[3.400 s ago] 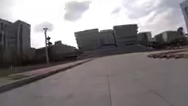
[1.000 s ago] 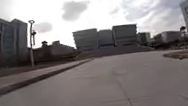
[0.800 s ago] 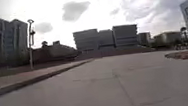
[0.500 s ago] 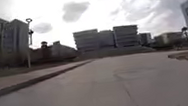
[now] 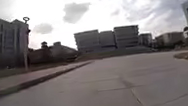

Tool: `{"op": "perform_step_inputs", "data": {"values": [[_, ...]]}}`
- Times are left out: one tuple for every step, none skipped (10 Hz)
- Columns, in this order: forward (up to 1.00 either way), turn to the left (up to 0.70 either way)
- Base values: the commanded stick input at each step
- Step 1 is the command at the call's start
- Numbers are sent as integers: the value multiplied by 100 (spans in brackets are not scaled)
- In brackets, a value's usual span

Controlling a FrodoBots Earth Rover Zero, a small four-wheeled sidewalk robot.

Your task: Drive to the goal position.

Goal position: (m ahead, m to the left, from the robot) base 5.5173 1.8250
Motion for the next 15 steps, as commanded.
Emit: {"op": "perform_step_inputs", "data": {"values": [[100,8],[100,8],[100,8],[100,8],[100,9],[100,9],[100,9],[100,9],[100,9],[84,14],[35,9],[0,0],[0,0],[0,0],[0,0]]}}
